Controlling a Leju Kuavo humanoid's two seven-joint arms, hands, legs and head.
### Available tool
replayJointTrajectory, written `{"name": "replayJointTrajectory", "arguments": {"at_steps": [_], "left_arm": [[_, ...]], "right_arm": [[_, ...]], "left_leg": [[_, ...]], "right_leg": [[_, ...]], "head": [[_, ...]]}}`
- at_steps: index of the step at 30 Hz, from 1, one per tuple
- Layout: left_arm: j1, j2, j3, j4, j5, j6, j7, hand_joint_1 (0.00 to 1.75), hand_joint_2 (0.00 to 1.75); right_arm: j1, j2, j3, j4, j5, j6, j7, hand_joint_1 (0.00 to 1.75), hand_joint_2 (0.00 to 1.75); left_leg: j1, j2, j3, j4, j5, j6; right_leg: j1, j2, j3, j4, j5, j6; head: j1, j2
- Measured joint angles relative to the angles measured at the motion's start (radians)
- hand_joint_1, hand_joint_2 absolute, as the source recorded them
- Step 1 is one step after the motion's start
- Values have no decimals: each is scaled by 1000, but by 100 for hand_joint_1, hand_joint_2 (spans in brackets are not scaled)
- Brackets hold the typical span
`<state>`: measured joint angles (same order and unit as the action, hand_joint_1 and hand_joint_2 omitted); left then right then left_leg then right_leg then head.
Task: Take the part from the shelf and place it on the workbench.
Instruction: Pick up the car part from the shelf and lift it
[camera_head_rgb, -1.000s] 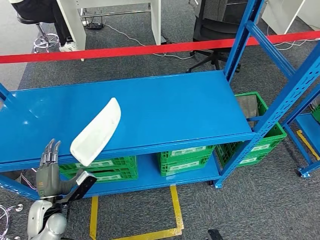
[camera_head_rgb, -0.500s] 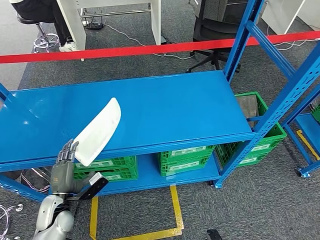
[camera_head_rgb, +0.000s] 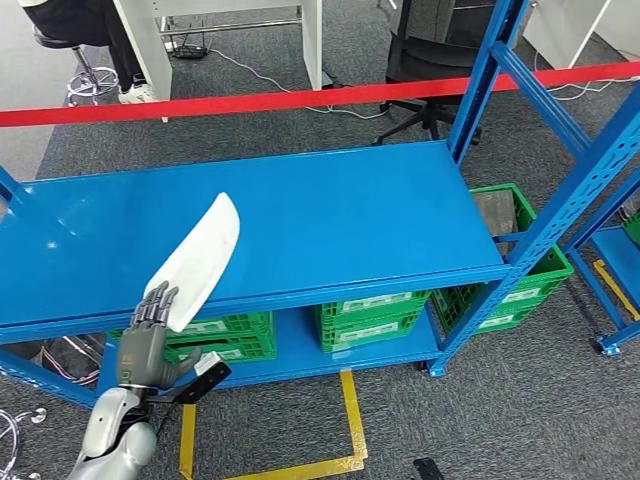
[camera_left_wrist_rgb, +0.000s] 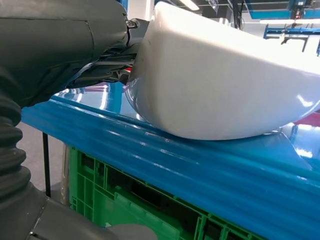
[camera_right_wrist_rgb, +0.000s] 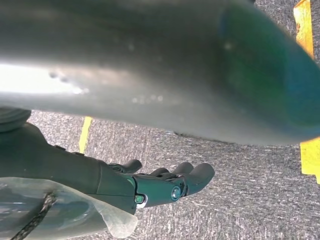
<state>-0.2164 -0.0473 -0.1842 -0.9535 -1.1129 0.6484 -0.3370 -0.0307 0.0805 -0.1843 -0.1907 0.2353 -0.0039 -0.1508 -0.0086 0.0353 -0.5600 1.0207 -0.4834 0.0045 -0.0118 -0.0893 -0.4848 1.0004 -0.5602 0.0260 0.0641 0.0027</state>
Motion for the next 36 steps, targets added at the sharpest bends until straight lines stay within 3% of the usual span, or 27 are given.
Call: {"name": "replayJointTrajectory", "arguments": {"at_steps": [10, 11, 14, 15, 36], "left_arm": [[-4, 14, -45, 1, -22, -32, 48, 3, 175], [-4, 15, -47, 1, -24, -32, 50, 26, 175], [-5, 19, -50, 1, -26, -31, 54, 150, 175], [-5, 21, -51, 1, -27, -31, 54, 171, 175], [-5, 48, -60, -85, -70, 36, 68, 175, 175]], "right_arm": [[0, -2, 0, 0, 9, 0, 3, 0, 0], [0, -2, 0, 0, 10, 0, 3, 0, 0], [0, -4, -1, 0, 13, 0, 3, 0, 0], [0, -5, -1, 0, 14, 0, 3, 0, 0], [0, -5, -10, 0, 37, -1, -4, 0, 0]], "left_leg": [[0, 0, 0, 0, 0, 0], [0, 0, 0, 0, 0, 0], [0, 0, 0, 0, 0, 0], [0, 0, 0, 0, 0, 0], [0, 0, 0, 0, 0, 0]], "right_leg": [[0, 0, 0, 0, 0, 0], [0, 0, 0, 0, 0, 0], [0, 0, 0, 0, 0, 0], [0, 0, 0, 0, 0, 0], [0, 0, 1, 0, 0, 0]], "head": [[0, 0], [0, 0], [0, 0], [0, 0], [0, 0]]}}
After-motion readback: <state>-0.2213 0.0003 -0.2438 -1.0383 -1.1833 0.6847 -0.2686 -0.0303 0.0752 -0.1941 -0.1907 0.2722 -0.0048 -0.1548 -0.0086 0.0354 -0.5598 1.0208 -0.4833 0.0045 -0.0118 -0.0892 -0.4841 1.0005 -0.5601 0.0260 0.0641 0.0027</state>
